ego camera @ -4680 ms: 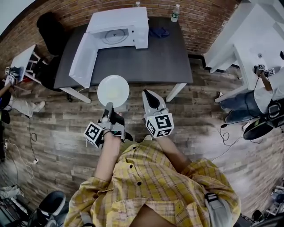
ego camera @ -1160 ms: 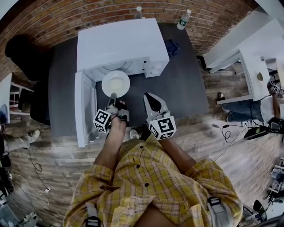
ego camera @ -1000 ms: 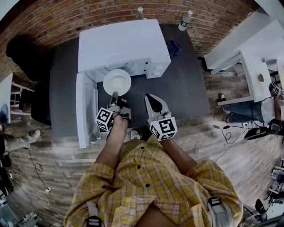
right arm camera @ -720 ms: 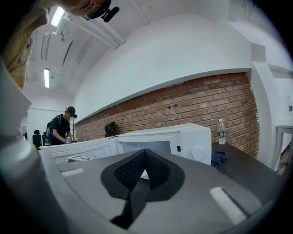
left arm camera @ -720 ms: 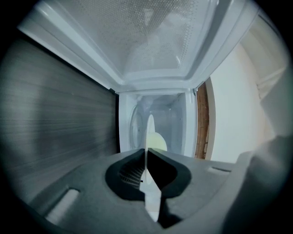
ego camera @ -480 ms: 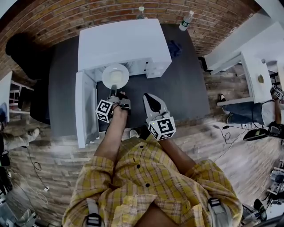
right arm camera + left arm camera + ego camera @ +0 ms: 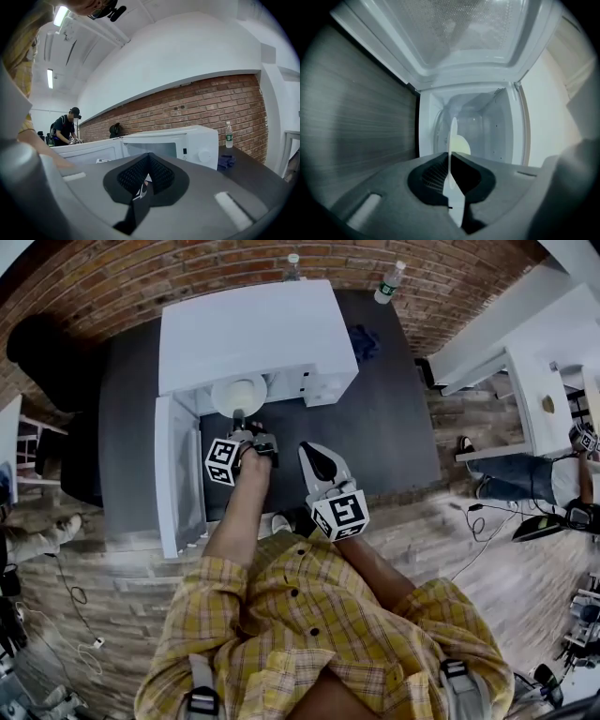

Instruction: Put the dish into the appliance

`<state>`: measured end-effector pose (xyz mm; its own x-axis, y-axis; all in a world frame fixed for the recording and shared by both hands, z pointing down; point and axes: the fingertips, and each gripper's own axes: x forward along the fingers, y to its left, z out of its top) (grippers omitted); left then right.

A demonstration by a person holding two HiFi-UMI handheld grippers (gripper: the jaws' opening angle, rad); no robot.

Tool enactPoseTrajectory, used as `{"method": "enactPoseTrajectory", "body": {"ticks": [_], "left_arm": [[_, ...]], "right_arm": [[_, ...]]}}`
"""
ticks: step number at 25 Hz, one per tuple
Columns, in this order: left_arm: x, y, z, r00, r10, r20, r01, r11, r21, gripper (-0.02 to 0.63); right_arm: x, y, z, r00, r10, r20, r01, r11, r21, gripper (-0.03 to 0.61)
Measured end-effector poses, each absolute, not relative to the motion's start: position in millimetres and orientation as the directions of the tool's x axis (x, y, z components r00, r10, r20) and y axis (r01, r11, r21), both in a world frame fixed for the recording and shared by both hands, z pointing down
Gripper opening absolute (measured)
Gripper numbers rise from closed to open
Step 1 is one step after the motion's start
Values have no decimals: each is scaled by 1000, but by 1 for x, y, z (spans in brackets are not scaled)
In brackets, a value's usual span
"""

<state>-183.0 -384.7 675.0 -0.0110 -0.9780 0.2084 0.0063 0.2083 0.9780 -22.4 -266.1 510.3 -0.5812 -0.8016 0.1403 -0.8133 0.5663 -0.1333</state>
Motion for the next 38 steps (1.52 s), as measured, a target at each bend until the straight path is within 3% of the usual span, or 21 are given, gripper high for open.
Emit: {"method": "enactPoseTrajectory", "body": {"ticks": [15,38], "left_arm": [[-180,-397,700,-40,-965,258,19,257,966,9],[-179,-421,706,-67,-972,224,35,222,974,11]], "right_arm": [[-21,-272,517,-577,-799,169,-816,563,-126,2],[-17,-281,525,-574,-794,199,-819,564,-108,1]]}}
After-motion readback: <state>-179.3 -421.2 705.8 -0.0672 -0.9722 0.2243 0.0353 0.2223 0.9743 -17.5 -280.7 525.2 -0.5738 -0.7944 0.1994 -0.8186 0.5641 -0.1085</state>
